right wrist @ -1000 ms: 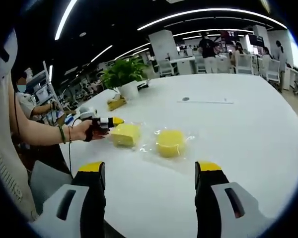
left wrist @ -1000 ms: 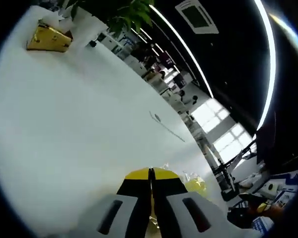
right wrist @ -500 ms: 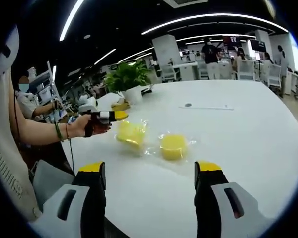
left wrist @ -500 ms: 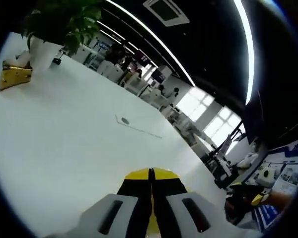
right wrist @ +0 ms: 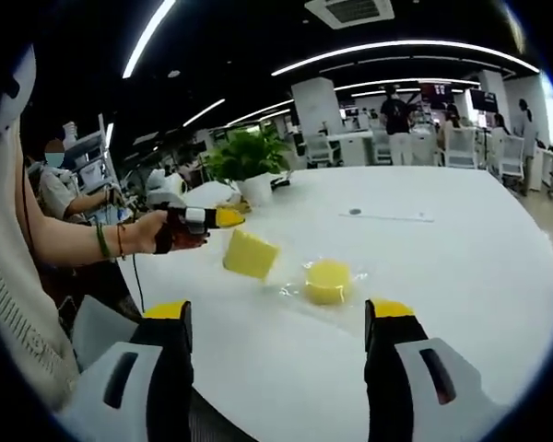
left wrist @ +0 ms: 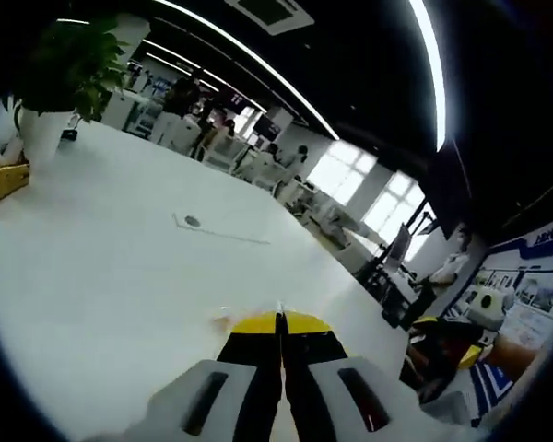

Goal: Compare the silicone blocks by pressing each to a similar depth, holding the contact briefly, and releasing to observe deformation and rebound differences across the visible hardness samples.

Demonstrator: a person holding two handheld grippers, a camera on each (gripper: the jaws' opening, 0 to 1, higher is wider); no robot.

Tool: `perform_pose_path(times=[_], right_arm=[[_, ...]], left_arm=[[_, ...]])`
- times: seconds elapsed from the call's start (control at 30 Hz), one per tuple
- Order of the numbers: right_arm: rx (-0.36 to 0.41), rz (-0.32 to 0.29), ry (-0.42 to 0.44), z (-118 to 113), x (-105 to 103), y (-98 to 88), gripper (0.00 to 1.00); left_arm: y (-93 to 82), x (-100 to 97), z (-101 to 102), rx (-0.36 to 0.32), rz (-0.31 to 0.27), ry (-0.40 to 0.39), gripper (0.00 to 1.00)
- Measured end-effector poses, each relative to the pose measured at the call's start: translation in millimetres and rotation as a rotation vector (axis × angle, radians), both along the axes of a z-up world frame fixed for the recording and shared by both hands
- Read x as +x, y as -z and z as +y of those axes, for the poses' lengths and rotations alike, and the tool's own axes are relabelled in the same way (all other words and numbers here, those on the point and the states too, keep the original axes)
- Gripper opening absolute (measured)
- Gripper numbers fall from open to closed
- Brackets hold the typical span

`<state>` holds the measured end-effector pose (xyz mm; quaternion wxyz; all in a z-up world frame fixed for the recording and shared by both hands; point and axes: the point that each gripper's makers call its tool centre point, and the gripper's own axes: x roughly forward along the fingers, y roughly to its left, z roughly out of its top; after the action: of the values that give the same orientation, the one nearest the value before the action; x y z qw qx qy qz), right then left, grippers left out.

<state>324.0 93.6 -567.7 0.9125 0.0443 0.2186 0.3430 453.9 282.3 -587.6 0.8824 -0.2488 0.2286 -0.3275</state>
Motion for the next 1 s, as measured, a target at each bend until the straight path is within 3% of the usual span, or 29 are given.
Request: perform_pose_path(times=[0.3,0.53,0.7,0.87,1.0], right_arm=[[0.01,-0.054,-0.027,9,-7,-22.7,0.73],[-0.017,-0.101,-0.087,22,-1,-38.0,0.81],[-0.078,-0.099,-0.192,38,-1,-42.3,0.82],[-0.131,-0.124,-0.295,59,5,-50.2,0.82],[-0.179,-0.198,-0.381,78,12,-57.1,0.82]], left_arm=[[-42.9,-22.5,-13,0.04,-0.078,0.061,0.0],[-71.2,-46.8,-27,0.111,-0.153,0.18,0.0],[-85.8,-61.7,-36,0.104,-0.177,0.252,0.0],[-95.7,-75.0,-45,0.152,-0.226,0.327,0.0],[-94.3,-86.2,-53,0.208,-0.245,0.385,0.0]])
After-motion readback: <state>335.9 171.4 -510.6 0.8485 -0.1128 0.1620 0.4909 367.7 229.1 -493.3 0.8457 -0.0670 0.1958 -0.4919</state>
